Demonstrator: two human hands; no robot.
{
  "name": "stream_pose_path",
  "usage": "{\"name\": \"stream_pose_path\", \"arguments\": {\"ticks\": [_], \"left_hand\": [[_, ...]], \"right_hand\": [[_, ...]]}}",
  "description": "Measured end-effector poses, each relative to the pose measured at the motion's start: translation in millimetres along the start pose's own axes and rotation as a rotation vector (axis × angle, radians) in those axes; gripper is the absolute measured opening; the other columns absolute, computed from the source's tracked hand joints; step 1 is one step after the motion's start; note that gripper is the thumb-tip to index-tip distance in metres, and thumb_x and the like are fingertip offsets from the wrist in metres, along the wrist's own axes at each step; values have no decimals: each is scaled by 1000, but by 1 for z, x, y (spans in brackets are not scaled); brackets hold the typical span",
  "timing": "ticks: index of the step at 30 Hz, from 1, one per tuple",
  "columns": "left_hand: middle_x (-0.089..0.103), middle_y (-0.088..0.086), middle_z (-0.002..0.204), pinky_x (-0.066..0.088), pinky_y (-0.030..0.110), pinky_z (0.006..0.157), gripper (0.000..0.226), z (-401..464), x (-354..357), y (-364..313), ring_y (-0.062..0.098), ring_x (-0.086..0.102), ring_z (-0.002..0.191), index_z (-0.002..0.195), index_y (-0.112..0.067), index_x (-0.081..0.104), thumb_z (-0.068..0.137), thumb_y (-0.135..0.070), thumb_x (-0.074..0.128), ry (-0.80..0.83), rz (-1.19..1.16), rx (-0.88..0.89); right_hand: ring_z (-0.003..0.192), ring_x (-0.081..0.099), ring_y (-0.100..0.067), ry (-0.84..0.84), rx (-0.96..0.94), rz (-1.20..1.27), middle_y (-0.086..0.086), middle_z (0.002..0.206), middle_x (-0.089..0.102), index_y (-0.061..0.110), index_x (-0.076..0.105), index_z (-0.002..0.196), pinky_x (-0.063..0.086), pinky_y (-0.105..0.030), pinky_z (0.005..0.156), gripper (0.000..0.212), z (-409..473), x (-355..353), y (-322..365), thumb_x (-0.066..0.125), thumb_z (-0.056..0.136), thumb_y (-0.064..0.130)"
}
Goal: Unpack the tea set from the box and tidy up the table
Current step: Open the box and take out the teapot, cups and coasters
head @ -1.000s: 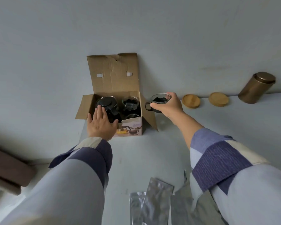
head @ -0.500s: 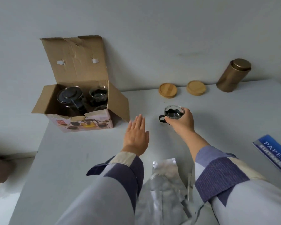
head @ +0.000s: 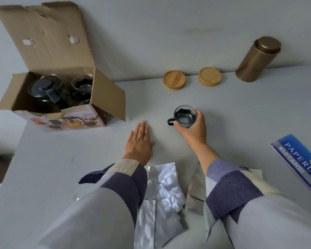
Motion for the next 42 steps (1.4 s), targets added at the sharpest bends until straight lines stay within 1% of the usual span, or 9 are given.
{"name": "stream_pose_path", "arguments": {"ticks": [9,12,15,22,26,29,33,38,42], "left_hand": [[-18,8,157,-1,38,119,63,0,-4,0,22,-14,146,149,-5,-11,103,-31,24,47,-79,-10],[-6,9,160,7,35,118,67,1,-26,-1,22,-3,147,150,-5,-3,94,-6,34,66,-215,-32],[14,4,158,23,36,114,72,-6,-74,10,22,18,144,151,-11,12,86,6,36,-85,-312,-42],[49,8,136,39,38,101,53,-25,-179,105,25,42,128,138,-14,43,86,-3,53,-541,-277,-25],[37,8,149,23,38,115,56,-46,-196,185,24,28,140,144,-12,34,90,-2,45,-648,-231,-194],[22,6,156,8,39,119,59,-49,-179,243,22,11,146,149,-12,22,94,-15,44,-561,-141,-296],[8,4,160,2,38,120,68,-55,-143,293,18,2,147,152,-11,9,96,-42,34,-428,-123,-378],[3,2,160,-1,34,119,70,-55,-138,296,17,2,147,152,-13,5,96,-48,27,-456,-121,-357],[2,3,160,-2,34,119,70,-53,-138,298,17,2,147,152,-13,4,96,-49,26,-452,-106,-361]], "right_hand": [[131,35,-18,189,38,-82,-6,142,28,18,20,145,31,-26,107,110,-1,-6,14,88,59,29],[133,28,-25,147,-131,-306,-5,143,24,20,21,144,32,-36,105,97,2,-15,60,78,67,30],[127,34,-28,162,-305,-450,-6,140,28,17,31,139,40,-42,98,75,-3,-2,116,68,74,25],[108,57,-29,388,-486,-373,-11,123,56,10,60,120,45,-36,94,38,-46,103,212,57,82,6],[104,61,-23,525,-469,-296,-7,119,63,14,65,115,48,-34,94,34,-82,169,257,57,83,8],[103,61,-22,593,-413,-392,1,113,65,27,63,115,52,-36,87,35,-97,213,270,58,80,26],[90,58,-26,679,-334,-714,-7,94,60,6,61,112,40,-23,58,24,-104,252,271,54,89,7],[89,59,-24,749,-183,-1027,-9,93,55,0,53,123,42,-24,71,33,-105,276,259,54,91,9],[61,40,-20,852,-295,-1228,-12,91,55,4,53,127,38,-27,65,35,-107,294,252,47,94,14]]}}
Point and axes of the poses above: each hand's wrist, its own z-axis towards the middle knuckle, its own x-axis out of the palm, y = z × x, the point moved 10 cm from there along z, towards the middle knuckle
